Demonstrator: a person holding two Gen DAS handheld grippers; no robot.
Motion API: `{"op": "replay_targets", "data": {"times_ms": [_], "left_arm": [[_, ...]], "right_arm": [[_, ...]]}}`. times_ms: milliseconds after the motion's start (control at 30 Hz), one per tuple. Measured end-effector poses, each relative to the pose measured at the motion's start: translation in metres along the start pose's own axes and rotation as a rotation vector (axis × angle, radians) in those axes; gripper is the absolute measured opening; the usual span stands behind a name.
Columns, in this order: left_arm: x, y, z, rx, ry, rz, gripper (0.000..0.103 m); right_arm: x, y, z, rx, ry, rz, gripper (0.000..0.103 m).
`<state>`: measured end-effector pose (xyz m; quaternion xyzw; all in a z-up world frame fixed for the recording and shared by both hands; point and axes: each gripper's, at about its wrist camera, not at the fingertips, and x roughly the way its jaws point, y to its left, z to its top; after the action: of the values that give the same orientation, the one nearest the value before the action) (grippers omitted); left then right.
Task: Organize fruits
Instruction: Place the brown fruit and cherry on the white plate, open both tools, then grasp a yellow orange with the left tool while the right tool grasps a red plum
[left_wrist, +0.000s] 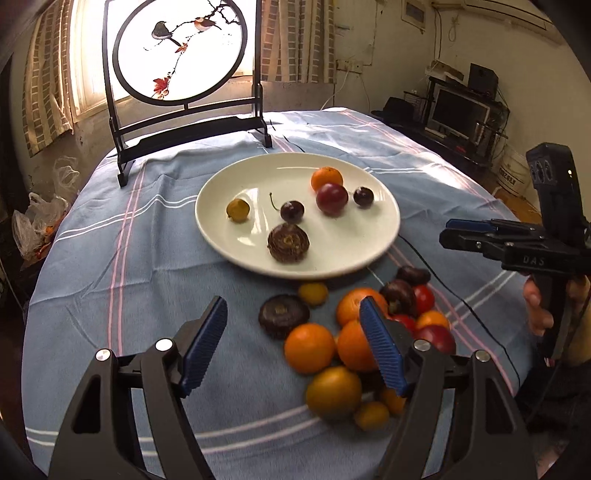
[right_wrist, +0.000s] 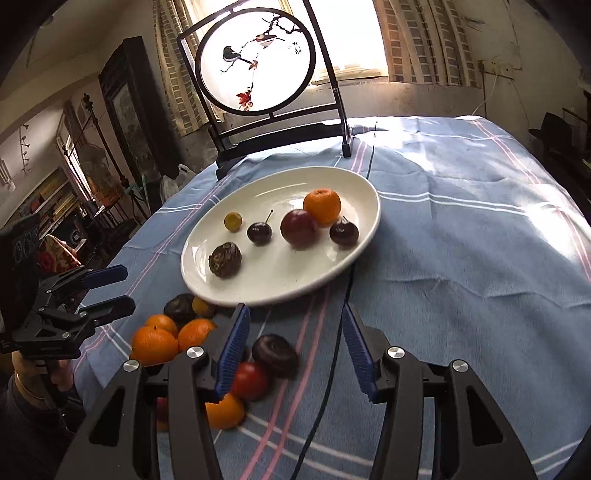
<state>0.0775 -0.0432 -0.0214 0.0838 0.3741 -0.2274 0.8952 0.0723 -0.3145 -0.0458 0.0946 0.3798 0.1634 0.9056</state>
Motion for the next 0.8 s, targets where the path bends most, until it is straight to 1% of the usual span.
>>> {"op": "replay_targets", "data": {"times_ms": [133,200,267,333,400,467,600,667,733,800], "left_arm": [[-0.017,-0.012,-0.035,0.026,0.016,-0.004,0.072],[-0.020,-0.018,-0.048,0.046,0.020,0.006,0.071],[-0.016,-0.022,-0.057,0.056,0.033,0.024,0.063],[-0.007,-0.020,-0.060,0.039,0.068,0.013,0.043],[0.000,-0.018,-0.060,0.016,0.074,0.013,0.039],[0.003,-0.018,-0.057,0.004,0.063,0.008,0.038],[0.007,-0.019,-0.052,-0.017,0.066,-0.007,0.037],[0.010,-0.012,-0.050,-0.063,0.071,-0.043,0.038],[0.015,-0.007,-0.050,-0.097,0.072,-0.061,0.043],[0.020,-0.007,-0.050,-0.108,0.070,-0.052,0.045]], "right_arm": [[-0.007,-0.001,-0.027,-0.001,0.002,-0.015,0.052],[-0.011,-0.001,-0.033,0.002,-0.007,-0.012,0.052],[-0.014,0.000,-0.036,-0.005,-0.020,-0.014,0.052],[-0.014,0.001,-0.037,-0.008,-0.025,-0.027,0.052],[-0.015,0.003,-0.037,-0.016,-0.033,-0.033,0.052],[-0.015,0.002,-0.037,-0.018,-0.036,-0.036,0.052],[-0.017,-0.001,-0.037,0.000,-0.043,-0.025,0.052],[-0.018,-0.003,-0.038,0.012,-0.045,-0.020,0.052],[-0.018,-0.003,-0.038,0.011,-0.047,-0.018,0.052],[-0.017,-0.002,-0.037,0.004,-0.045,-0.017,0.052]]}}
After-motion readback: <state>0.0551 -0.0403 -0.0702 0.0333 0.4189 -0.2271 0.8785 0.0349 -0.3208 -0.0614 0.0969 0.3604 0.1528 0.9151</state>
